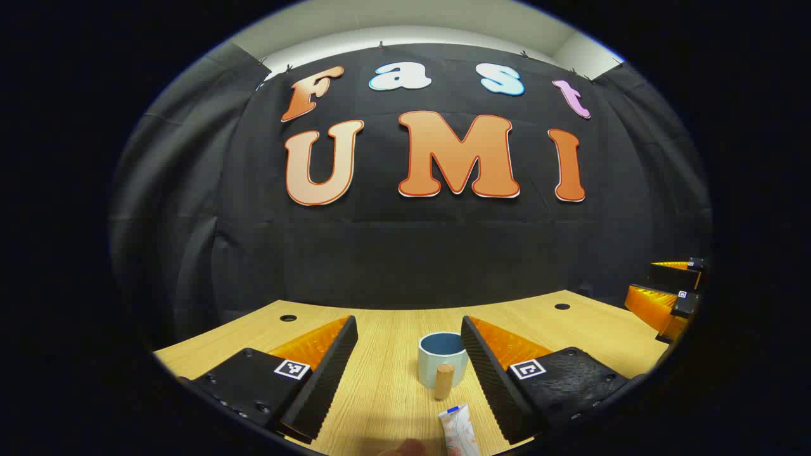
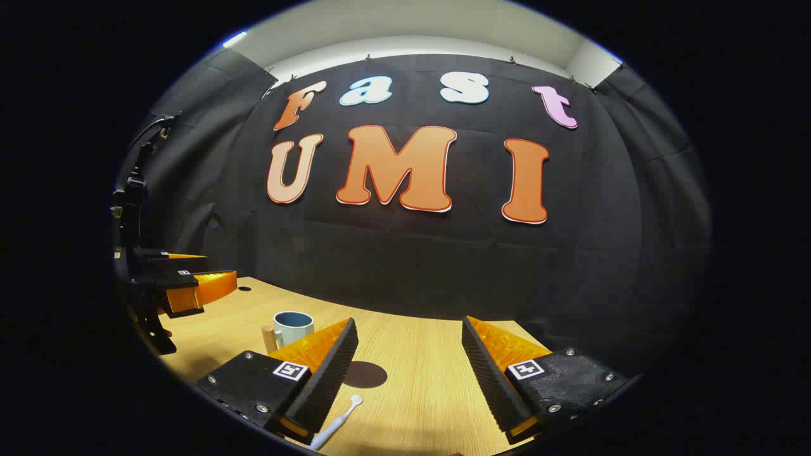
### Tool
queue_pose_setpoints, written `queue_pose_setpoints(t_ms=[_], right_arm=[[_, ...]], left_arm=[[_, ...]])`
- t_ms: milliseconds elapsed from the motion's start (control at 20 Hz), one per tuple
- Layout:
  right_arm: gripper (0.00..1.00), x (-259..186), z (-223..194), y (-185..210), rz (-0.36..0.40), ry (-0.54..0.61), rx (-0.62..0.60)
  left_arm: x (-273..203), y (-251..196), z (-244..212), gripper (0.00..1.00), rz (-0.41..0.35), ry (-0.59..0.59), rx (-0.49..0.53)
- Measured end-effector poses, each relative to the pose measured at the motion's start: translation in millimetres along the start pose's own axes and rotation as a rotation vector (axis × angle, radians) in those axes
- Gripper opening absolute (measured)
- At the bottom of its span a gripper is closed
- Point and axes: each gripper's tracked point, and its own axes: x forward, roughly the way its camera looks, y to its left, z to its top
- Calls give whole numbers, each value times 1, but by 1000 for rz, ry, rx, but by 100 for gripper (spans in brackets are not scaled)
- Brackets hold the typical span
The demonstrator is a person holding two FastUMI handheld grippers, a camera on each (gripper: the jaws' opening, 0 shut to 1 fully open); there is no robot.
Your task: Put the toothbrush and toothpaste on the desktop into the cup, then pick up the cup and place it on the coaster on the desktop.
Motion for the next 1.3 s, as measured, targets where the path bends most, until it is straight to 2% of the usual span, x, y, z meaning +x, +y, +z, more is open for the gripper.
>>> queue_pose_setpoints(t_ms=[500, 1050, 1300], right_arm=[[99, 1, -6, 10, 34, 24, 41], [99, 4, -17, 13, 31, 68, 36], [99, 3, -21, 10, 32, 97, 59]], left_arm=[[0, -8, -4, 98, -8, 19, 4], [-3, -6, -3, 98, 4, 6, -1], [-9, 1, 7, 98, 37, -24, -11]])
